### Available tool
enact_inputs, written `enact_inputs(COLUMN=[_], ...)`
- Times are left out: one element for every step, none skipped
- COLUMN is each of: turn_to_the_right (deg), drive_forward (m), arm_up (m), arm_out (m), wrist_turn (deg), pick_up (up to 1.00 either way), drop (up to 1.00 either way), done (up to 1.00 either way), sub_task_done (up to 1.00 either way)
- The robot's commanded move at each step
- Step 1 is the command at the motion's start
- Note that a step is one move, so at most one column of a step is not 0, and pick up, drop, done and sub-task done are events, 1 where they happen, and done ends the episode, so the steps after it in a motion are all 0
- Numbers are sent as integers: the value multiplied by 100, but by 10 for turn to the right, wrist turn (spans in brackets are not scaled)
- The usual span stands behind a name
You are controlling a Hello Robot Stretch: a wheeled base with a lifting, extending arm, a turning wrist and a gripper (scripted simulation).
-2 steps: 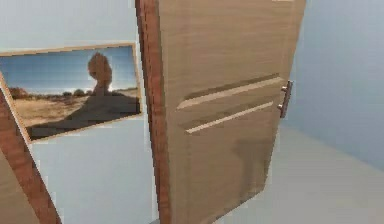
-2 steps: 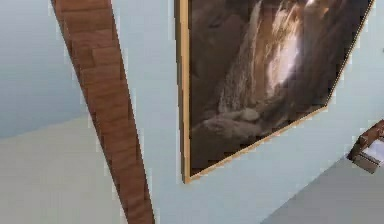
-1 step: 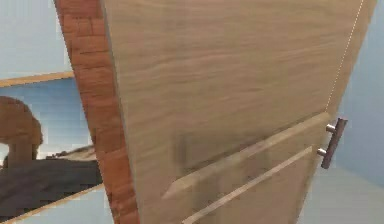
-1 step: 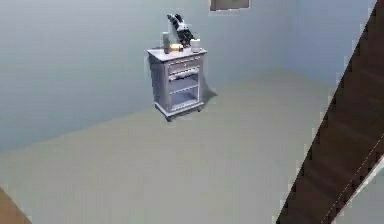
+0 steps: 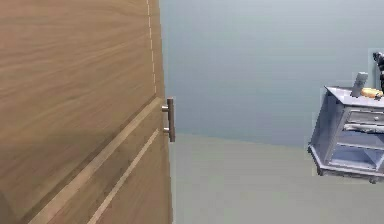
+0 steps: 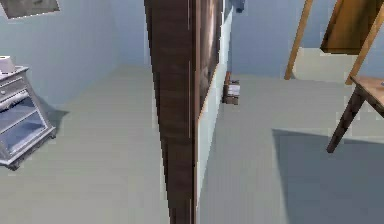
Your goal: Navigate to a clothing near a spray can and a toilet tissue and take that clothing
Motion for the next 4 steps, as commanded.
enact_inputs(turn_to_the_right=[60, 0, 390, 0], drive_forward=[0, 30, 0, 100], arm_up=[0, 0, 0, 0], arm_out=[0, 0, 0, 0], wrist_turn=[0, 0, 0, 0], pick_up=[0, 0, 0, 0], drop=[0, 0, 0, 0], done=[0, 0, 0, 0], sub_task_done=[0, 0, 0, 0])
